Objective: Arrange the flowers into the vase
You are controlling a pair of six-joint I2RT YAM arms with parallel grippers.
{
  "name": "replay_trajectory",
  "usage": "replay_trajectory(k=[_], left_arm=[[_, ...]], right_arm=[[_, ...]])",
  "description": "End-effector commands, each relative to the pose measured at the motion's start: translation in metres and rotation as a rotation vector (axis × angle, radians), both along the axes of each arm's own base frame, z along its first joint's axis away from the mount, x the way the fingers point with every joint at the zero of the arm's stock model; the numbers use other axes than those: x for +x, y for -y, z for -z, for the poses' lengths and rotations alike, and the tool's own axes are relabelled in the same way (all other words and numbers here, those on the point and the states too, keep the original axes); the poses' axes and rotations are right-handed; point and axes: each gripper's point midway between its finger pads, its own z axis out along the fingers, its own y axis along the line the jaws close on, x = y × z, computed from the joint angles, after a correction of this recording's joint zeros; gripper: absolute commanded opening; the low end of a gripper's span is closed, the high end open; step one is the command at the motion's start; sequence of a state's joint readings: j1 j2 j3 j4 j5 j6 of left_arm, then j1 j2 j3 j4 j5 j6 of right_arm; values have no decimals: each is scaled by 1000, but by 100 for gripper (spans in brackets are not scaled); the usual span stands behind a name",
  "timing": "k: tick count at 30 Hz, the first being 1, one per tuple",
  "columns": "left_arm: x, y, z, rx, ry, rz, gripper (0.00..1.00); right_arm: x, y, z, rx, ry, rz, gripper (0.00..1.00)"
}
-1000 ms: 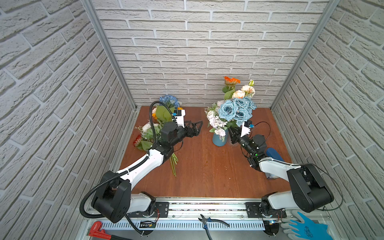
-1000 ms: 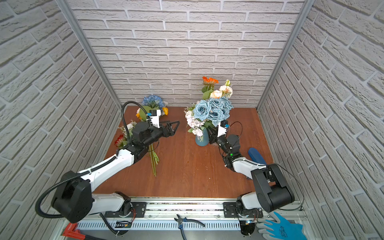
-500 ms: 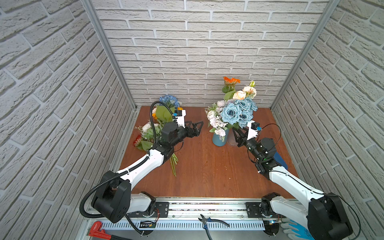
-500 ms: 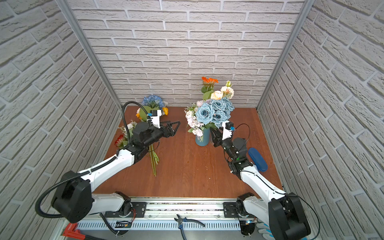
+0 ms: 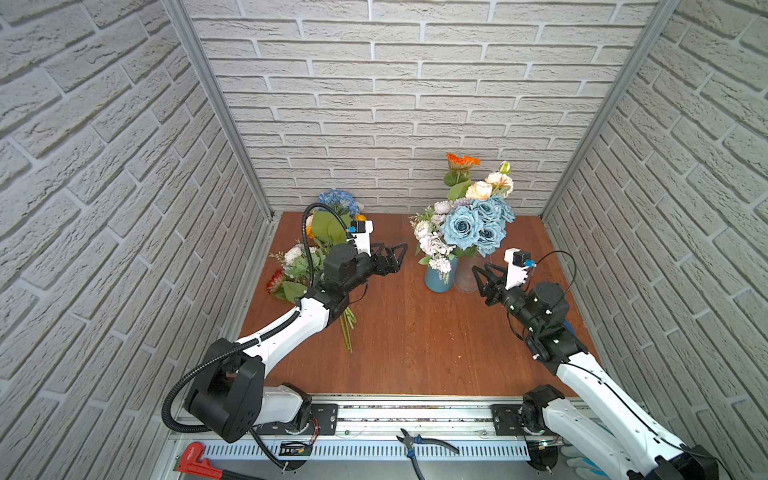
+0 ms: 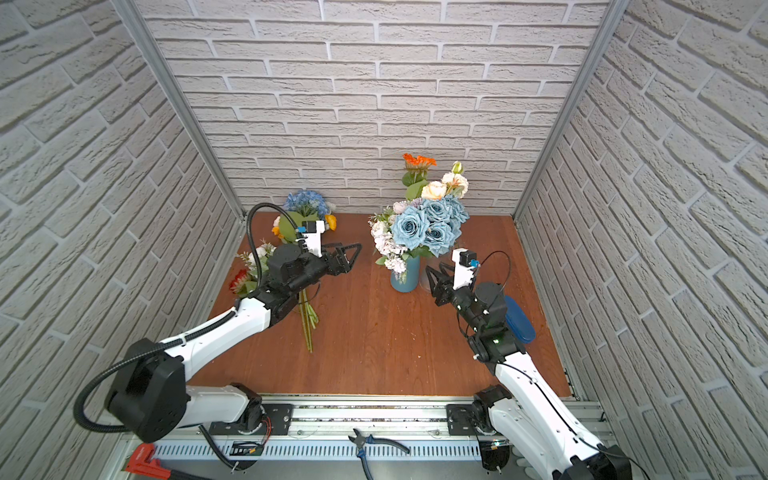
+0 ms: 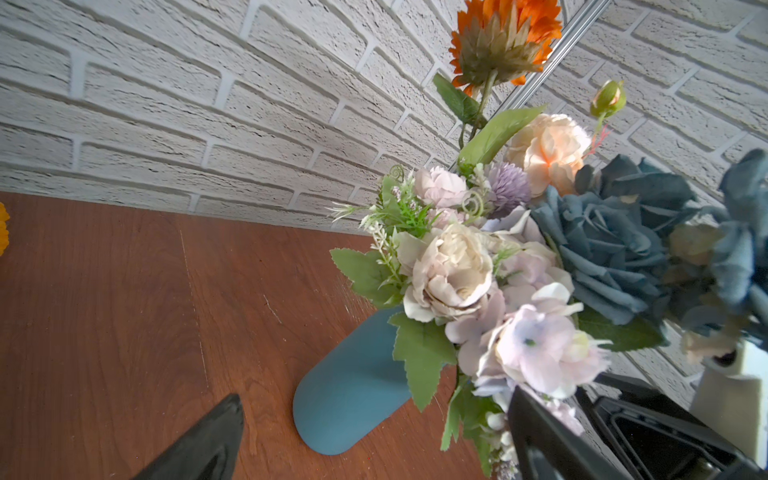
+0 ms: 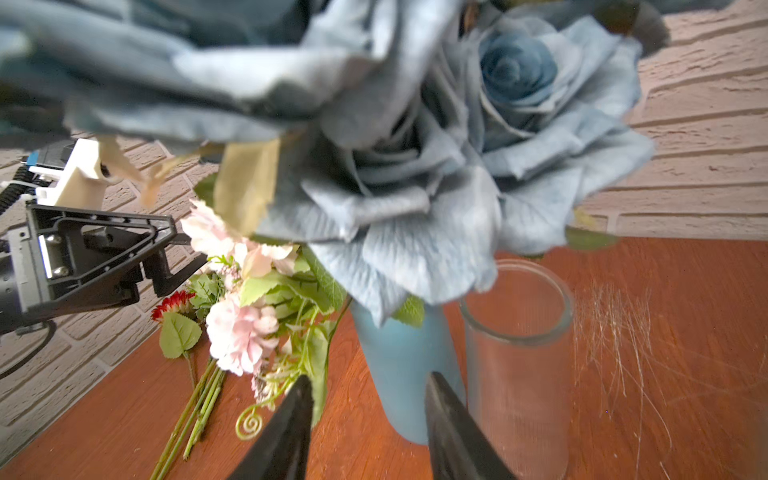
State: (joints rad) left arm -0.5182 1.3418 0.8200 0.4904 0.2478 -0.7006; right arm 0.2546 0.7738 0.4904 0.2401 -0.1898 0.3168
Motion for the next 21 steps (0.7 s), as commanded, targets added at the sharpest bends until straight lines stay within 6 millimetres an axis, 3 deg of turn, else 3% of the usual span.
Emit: replay_trajectory(k=[1,5,9,14,18,21], left_arm=[[6,8,-10,-33,39,17,98],[9,11,-4,-27,24,22,98],[16,10,10,-22,-12,9,98],[27,12,35,-17,-85,-17,97],[40,10,60,-7,-184,-71,90],[49,15,76,-21,-248,-82,77]], right_arm=[[-13,-5,37,32,-126,-28,71],[-13,-13,55,10,-151,-47,78],[-5,-33,74,-37,-128,-87,78],[17,-52,104,-94,-126,-65,78],[37,-56,124,5,-159,4,77],[45,-62,139,60,-188,35,73]])
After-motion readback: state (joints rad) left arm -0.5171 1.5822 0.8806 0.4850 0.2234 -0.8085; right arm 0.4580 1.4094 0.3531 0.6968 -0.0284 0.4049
